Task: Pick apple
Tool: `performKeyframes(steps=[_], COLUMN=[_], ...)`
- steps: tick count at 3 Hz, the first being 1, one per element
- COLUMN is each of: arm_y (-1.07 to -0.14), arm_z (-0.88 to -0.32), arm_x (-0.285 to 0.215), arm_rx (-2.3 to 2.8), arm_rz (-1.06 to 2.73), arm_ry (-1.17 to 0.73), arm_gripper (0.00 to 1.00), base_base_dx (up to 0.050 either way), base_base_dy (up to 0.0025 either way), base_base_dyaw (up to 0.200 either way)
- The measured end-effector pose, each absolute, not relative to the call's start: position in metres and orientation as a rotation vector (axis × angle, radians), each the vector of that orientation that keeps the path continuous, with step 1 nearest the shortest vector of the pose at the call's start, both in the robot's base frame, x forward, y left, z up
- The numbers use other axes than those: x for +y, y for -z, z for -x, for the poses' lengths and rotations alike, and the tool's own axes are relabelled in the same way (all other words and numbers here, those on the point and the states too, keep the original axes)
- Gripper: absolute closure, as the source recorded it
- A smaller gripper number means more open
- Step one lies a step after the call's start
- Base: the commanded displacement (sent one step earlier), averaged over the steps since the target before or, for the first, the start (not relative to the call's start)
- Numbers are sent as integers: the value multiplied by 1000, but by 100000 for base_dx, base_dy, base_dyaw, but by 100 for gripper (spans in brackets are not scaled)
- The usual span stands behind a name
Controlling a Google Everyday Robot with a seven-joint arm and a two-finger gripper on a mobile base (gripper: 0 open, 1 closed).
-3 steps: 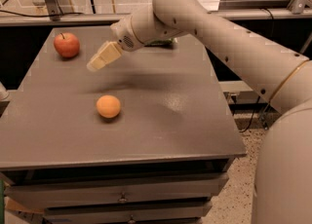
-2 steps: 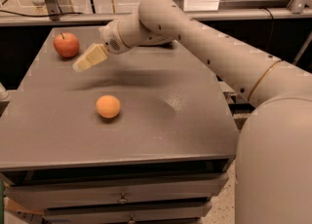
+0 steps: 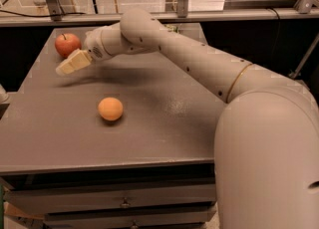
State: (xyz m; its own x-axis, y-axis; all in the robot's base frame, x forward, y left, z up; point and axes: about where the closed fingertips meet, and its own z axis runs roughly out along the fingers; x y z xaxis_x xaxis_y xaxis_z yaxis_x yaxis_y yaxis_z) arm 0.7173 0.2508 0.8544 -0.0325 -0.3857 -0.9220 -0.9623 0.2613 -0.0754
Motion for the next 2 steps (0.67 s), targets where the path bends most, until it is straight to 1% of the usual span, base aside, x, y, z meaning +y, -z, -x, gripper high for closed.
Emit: performKeyframes(steps=[2], arm_y=[-857], arm_z=[-738], arm_x=[293], arm_rx=[1554], arm_rz=[1228], arm_ry=[-754], arm_gripper=[0], base_base_dx=[0], base_base_dy=[0], base_base_dyaw=[0])
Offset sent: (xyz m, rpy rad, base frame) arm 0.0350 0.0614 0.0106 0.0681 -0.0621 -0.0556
